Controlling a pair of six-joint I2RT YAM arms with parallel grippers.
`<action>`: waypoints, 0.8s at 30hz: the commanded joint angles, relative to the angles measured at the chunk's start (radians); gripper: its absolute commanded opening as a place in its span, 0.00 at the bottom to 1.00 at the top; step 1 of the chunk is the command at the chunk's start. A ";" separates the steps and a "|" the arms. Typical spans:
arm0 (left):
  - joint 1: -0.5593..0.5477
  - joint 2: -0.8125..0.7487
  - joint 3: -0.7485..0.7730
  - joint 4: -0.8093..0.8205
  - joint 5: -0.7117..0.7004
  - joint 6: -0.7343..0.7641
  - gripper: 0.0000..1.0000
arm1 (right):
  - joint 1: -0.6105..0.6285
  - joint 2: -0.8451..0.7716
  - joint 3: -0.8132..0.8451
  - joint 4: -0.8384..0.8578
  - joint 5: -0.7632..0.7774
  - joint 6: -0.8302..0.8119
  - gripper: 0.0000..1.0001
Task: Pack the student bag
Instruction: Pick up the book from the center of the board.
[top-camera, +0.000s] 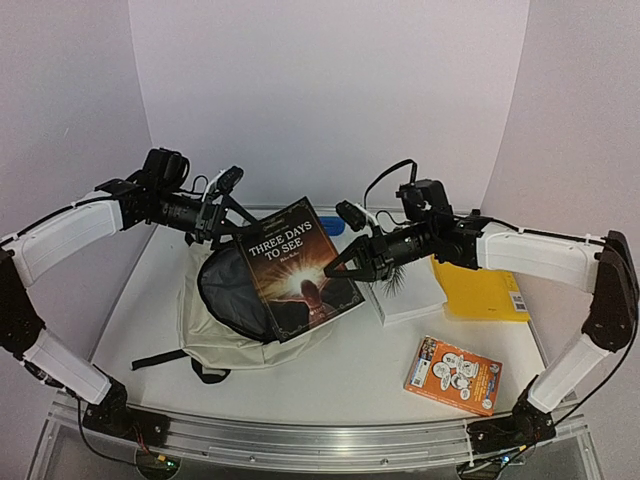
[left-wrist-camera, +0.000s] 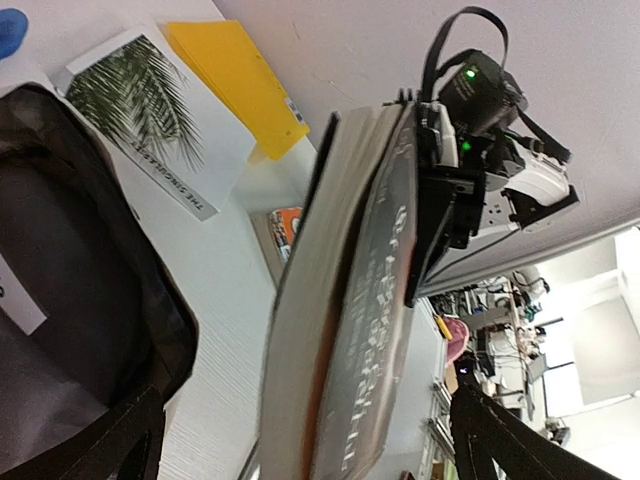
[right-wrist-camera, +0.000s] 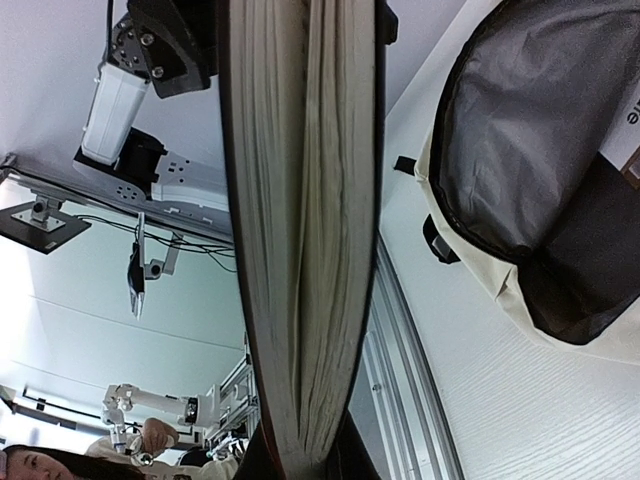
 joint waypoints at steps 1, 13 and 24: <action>-0.034 0.047 0.101 -0.127 0.163 0.108 1.00 | 0.028 0.038 0.063 0.052 -0.080 -0.050 0.00; -0.128 0.190 0.232 -0.302 0.223 0.268 0.74 | 0.047 0.120 0.104 0.036 -0.131 -0.066 0.00; -0.128 0.200 0.182 -0.224 0.243 0.218 0.00 | 0.040 0.103 0.102 0.033 -0.043 -0.115 0.19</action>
